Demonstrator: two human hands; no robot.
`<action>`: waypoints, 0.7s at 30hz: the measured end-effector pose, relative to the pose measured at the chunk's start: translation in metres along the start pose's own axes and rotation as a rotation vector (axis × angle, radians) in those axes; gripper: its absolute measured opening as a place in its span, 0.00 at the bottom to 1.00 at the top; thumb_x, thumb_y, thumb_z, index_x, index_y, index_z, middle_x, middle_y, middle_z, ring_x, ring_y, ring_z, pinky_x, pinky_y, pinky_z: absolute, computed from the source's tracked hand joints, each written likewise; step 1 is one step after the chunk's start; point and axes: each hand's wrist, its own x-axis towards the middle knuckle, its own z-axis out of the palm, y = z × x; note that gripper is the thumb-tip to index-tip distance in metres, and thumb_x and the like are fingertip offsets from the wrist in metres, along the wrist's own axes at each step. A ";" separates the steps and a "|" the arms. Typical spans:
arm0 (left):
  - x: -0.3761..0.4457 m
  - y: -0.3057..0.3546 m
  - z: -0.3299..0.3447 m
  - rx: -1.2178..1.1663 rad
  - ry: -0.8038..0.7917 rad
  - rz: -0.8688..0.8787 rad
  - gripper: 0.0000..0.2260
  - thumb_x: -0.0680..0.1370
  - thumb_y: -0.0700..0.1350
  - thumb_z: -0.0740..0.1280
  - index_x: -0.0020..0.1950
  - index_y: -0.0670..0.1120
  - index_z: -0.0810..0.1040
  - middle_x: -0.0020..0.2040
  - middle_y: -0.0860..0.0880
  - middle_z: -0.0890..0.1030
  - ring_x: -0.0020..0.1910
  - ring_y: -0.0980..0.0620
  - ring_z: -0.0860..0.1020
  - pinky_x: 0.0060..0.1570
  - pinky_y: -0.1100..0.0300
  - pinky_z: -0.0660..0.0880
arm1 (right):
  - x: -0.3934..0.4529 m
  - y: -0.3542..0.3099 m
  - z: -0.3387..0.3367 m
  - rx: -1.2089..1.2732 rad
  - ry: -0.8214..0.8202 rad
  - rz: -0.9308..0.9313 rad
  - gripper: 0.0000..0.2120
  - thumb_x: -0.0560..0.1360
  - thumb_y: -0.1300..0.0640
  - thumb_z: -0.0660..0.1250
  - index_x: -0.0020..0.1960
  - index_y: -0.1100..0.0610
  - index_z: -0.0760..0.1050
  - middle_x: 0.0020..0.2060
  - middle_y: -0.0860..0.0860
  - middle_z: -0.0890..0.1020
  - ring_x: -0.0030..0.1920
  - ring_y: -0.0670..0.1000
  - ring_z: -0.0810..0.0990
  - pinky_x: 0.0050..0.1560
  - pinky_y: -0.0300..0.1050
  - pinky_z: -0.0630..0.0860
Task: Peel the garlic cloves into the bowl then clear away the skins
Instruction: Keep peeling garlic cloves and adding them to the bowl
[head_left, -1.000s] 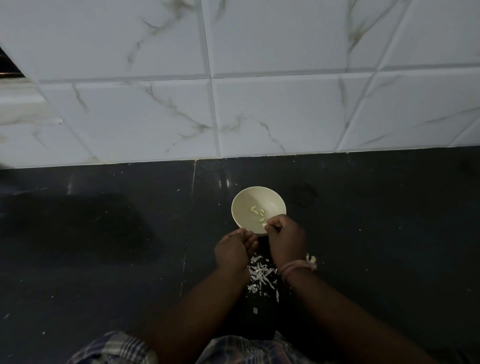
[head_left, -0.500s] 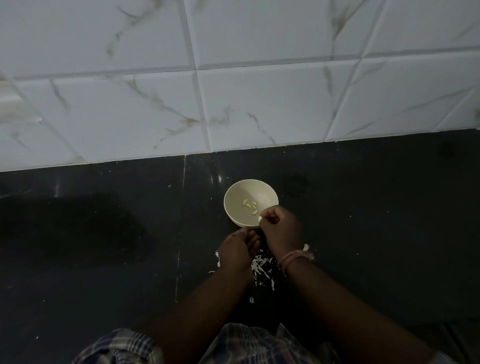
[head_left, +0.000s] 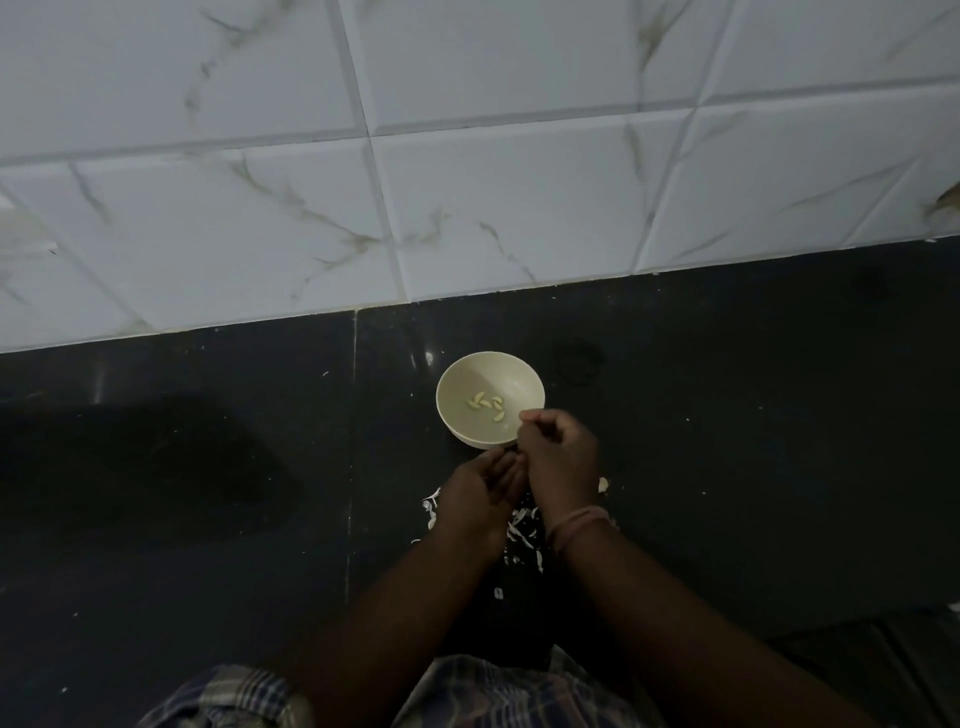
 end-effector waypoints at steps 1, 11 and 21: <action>-0.001 0.000 -0.001 -0.001 0.006 -0.009 0.14 0.84 0.37 0.57 0.66 0.34 0.76 0.50 0.41 0.82 0.49 0.47 0.81 0.53 0.57 0.79 | 0.002 -0.003 0.002 0.019 0.023 -0.002 0.10 0.73 0.67 0.68 0.45 0.54 0.82 0.42 0.54 0.86 0.42 0.52 0.83 0.45 0.46 0.81; 0.004 -0.019 -0.014 0.199 0.114 0.020 0.10 0.81 0.39 0.65 0.58 0.38 0.83 0.55 0.36 0.85 0.48 0.42 0.83 0.45 0.55 0.80 | -0.025 0.040 -0.020 -0.684 -0.307 -0.284 0.08 0.79 0.59 0.64 0.54 0.54 0.80 0.48 0.49 0.82 0.49 0.48 0.79 0.49 0.37 0.72; -0.011 -0.028 -0.008 0.159 0.034 0.006 0.16 0.84 0.52 0.62 0.56 0.41 0.83 0.56 0.39 0.85 0.57 0.41 0.83 0.64 0.46 0.77 | -0.041 0.046 -0.029 -0.763 -0.493 -0.467 0.24 0.81 0.48 0.53 0.75 0.49 0.68 0.69 0.50 0.77 0.69 0.50 0.74 0.70 0.47 0.68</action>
